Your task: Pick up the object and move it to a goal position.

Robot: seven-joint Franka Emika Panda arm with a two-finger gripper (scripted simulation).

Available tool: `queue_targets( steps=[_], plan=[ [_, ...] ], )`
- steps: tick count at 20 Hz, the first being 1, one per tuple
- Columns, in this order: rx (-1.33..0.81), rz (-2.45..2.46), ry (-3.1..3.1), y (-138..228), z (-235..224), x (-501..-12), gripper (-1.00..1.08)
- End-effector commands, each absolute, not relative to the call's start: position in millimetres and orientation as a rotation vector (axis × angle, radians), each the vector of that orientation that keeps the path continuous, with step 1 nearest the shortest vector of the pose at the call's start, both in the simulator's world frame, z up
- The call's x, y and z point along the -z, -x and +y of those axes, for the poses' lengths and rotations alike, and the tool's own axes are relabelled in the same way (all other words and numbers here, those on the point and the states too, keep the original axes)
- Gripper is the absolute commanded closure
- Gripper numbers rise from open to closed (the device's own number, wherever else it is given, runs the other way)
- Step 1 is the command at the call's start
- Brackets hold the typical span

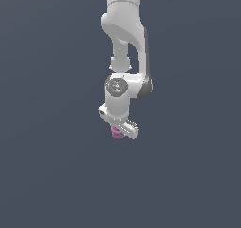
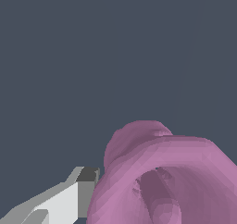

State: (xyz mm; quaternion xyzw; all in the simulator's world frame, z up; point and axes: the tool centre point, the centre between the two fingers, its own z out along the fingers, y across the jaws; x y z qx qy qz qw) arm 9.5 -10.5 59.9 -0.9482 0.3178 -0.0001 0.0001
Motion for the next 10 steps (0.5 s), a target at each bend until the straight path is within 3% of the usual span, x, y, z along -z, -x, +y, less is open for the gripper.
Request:
queue_targets(
  steps=[1, 10],
  plan=[
    [0.002, 0.999, 2.978, -8.9, -15.3, -70.8, 1.08],
    [0.001, 1.000, 2.977, -2.4, -46.6, -142.6, 1.08]
  ],
)
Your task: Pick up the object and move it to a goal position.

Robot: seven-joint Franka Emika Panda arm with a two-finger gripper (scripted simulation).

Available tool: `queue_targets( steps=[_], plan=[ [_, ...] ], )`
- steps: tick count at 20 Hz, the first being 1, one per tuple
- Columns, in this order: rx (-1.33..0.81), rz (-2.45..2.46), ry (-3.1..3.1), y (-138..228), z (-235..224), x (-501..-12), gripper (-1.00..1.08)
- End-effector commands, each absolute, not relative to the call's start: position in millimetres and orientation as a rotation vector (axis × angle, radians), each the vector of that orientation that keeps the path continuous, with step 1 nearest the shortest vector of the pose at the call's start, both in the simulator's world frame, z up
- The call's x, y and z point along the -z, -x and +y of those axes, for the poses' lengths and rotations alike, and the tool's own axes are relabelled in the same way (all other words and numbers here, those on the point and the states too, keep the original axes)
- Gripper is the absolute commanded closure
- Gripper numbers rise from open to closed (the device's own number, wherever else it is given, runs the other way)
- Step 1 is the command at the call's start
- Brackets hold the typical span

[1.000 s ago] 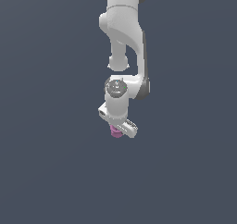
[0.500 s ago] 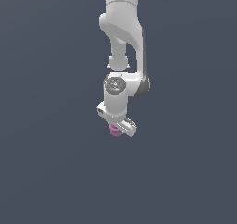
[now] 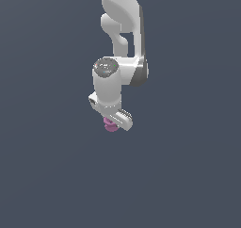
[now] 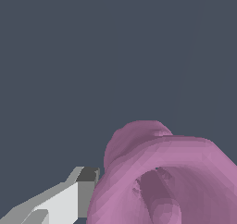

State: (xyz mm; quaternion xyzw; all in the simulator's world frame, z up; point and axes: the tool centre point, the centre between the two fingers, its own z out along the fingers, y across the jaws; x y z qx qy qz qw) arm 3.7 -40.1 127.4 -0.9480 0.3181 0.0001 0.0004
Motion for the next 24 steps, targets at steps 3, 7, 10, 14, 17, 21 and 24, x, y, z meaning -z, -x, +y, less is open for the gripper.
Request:
queue_targets(
  steps=[3, 7, 10, 14, 17, 21, 24],
  plan=[
    [0.001, 1.000, 2.976, 0.5, -61.2, -175.8, 1.08],
    [0.001, 1.000, 2.976, 4.2, -81.1, -222.2, 1.08],
    [0.000, 1.001, 2.976, 6.7, -96.3, -256.6, 1.08],
    [0.000, 1.001, 2.976, 9.6, -115.8, -301.7, 1.08],
    [0.000, 1.001, 2.977, 11.2, -129.7, -334.0, 1.08],
    [0.000, 1.001, 2.978, 12.5, -146.5, -373.4, 1.08],
    [0.000, 1.001, 2.978, 13.0, -156.9, -396.7, 1.08]
  ],
)
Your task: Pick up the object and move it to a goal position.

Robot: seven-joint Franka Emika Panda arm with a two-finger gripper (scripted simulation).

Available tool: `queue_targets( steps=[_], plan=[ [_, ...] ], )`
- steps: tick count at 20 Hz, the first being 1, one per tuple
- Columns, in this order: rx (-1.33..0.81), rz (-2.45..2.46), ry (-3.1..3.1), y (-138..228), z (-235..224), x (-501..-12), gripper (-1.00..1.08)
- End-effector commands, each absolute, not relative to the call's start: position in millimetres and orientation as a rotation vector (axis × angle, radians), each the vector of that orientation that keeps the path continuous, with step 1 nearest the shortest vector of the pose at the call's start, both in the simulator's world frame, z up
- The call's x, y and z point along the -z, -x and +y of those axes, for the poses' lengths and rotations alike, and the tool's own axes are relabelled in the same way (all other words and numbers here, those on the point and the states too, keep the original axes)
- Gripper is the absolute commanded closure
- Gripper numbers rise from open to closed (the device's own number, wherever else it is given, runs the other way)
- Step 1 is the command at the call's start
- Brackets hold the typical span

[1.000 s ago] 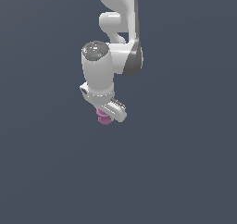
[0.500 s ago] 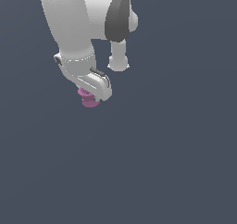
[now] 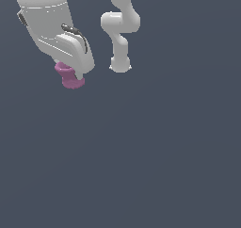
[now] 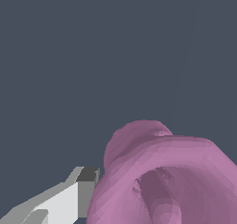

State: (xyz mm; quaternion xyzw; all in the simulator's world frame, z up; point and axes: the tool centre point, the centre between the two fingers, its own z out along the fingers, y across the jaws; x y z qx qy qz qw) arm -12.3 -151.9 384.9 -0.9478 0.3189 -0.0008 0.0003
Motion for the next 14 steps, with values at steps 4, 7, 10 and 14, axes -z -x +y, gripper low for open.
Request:
queue_targets(
  steps=[4, 7, 10, 14],
  plan=[
    [0.000, 1.000, 2.978, 12.8, -166.8, -419.9, 1.08],
    [0.000, 0.999, 2.979, 12.4, -171.8, -431.8, 1.08],
    [0.000, 0.999, 2.979, 12.0, -175.4, -439.5, 1.08],
    [0.000, 0.999, 2.979, 11.3, -177.5, -444.1, 1.08]
  ],
)
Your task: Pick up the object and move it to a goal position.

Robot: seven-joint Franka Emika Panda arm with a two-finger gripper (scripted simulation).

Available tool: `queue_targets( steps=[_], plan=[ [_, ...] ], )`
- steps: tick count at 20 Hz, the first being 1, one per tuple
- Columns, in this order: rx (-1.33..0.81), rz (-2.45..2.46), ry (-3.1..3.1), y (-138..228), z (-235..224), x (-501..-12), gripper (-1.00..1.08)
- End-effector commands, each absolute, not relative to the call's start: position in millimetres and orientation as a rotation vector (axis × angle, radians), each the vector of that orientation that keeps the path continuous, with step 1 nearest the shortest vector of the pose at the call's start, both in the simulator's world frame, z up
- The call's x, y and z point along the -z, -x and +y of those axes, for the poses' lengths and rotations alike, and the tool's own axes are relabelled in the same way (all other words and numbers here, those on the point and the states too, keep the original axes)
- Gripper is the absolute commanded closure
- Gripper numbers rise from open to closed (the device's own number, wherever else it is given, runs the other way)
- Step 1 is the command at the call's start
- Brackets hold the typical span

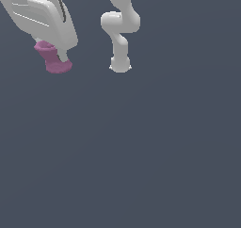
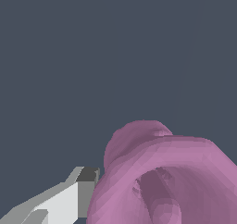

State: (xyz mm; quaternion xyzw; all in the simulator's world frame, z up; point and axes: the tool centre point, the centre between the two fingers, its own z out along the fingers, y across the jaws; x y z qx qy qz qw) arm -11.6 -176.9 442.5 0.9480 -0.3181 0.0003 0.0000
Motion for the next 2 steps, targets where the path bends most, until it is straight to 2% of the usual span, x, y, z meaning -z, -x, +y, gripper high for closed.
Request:
queue_targets(
  steps=[1, 2],
  plan=[
    [0.000, -0.999, -2.978, 11.2, -177.7, -444.4, 1.08],
    [0.000, -0.999, -2.978, 11.1, -177.7, -444.5, 1.08]
  ],
)
